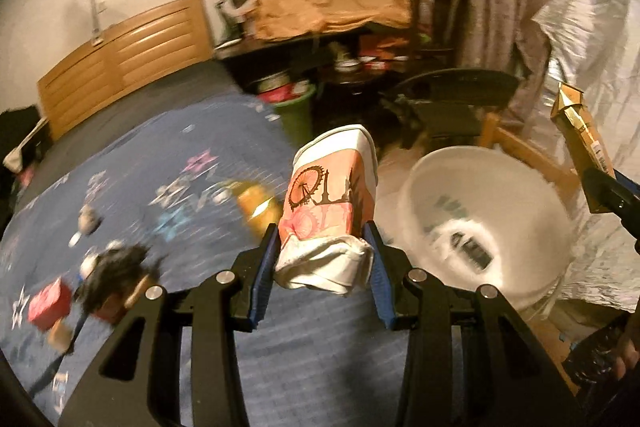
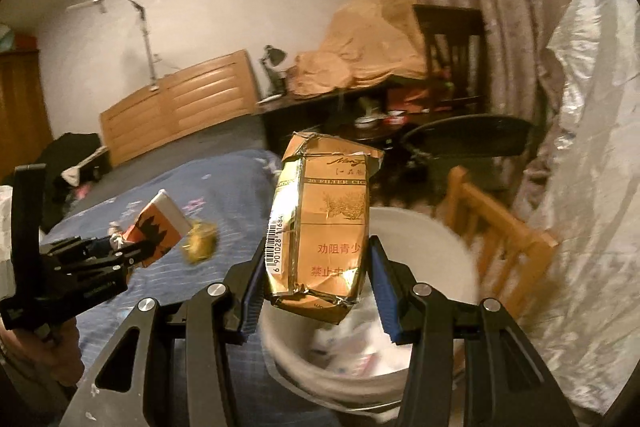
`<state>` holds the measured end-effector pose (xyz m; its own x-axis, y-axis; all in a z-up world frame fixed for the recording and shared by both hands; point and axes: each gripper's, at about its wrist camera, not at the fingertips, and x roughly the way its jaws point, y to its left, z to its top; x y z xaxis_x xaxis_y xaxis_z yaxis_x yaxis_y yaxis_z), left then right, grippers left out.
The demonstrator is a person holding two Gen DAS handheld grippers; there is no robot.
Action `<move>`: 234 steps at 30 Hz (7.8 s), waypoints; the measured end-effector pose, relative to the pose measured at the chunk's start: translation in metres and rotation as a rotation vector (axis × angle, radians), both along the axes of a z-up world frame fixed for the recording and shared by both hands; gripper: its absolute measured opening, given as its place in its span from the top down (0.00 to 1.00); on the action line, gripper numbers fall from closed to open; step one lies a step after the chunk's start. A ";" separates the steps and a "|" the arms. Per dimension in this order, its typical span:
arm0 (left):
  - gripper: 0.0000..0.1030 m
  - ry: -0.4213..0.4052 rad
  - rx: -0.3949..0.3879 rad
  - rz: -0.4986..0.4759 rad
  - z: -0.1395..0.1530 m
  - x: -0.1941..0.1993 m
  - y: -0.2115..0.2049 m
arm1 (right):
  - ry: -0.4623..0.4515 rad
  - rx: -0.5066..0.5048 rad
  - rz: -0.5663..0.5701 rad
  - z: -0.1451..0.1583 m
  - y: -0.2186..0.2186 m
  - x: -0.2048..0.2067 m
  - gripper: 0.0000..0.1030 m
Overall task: Collect trash
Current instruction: 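Carry the paper cup and gold packet over the white bucket with both tools, then open both tools to drop the cup and gold packet into the bucket, then move both open tools back over the bed clutter, then grasp the white face mask with the right tool, then grasp the black plaid cloth with the left tool while the right tool holds the mask, then carry the plaid cloth and white mask over the white bucket with both tools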
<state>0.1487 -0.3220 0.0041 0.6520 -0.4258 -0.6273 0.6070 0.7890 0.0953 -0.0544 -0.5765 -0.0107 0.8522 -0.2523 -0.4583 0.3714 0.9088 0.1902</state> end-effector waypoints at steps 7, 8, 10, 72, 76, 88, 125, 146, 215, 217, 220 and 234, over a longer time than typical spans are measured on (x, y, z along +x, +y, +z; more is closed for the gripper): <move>0.61 0.012 0.006 -0.131 0.000 -0.001 -0.069 | 0.058 -0.041 -0.074 0.010 -0.052 -0.005 0.53; 0.61 0.015 0.009 -0.144 -0.001 -0.001 -0.078 | 0.067 -0.051 -0.080 0.012 -0.060 -0.005 0.53; 0.61 0.025 0.013 -0.172 -0.002 0.000 -0.091 | 0.085 -0.064 -0.087 0.013 -0.072 -0.004 0.53; 0.25 0.166 -0.040 0.006 -0.062 0.028 0.041 | 0.107 0.033 0.086 -0.033 0.021 0.063 0.34; 0.23 0.165 -0.067 0.058 -0.065 0.024 0.091 | 0.142 0.074 0.158 -0.049 0.061 0.083 0.34; 0.23 0.201 -0.124 0.269 -0.091 0.019 0.236 | 0.238 0.218 0.405 -0.087 0.203 0.175 0.34; 0.18 0.341 -0.408 0.503 -0.129 0.068 0.357 | 0.752 -0.225 1.051 -0.090 0.415 0.454 0.78; 0.18 0.206 -0.247 0.306 -0.100 0.037 0.314 | 0.491 -0.201 0.563 -0.102 0.294 0.126 0.77; 0.35 0.146 0.005 0.384 -0.106 -0.001 0.344 | 0.321 0.044 0.654 -0.121 0.322 0.116 0.51; 0.60 0.176 0.026 0.382 -0.117 0.004 0.342 | 0.337 0.023 0.653 -0.124 0.326 0.117 0.61; 0.82 0.182 0.007 0.377 -0.118 0.003 0.345 | 0.334 0.022 0.659 -0.124 0.327 0.117 0.72; 0.87 0.098 -0.062 0.396 -0.071 -0.017 0.337 | 0.258 -0.001 0.669 -0.098 0.330 0.096 0.73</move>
<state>0.1314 0.0147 -0.0673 0.7116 -0.1927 -0.6757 0.2588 0.9659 -0.0030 0.0421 -0.2464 -0.1083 0.6884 0.2863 -0.6665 -0.2327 0.9574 0.1708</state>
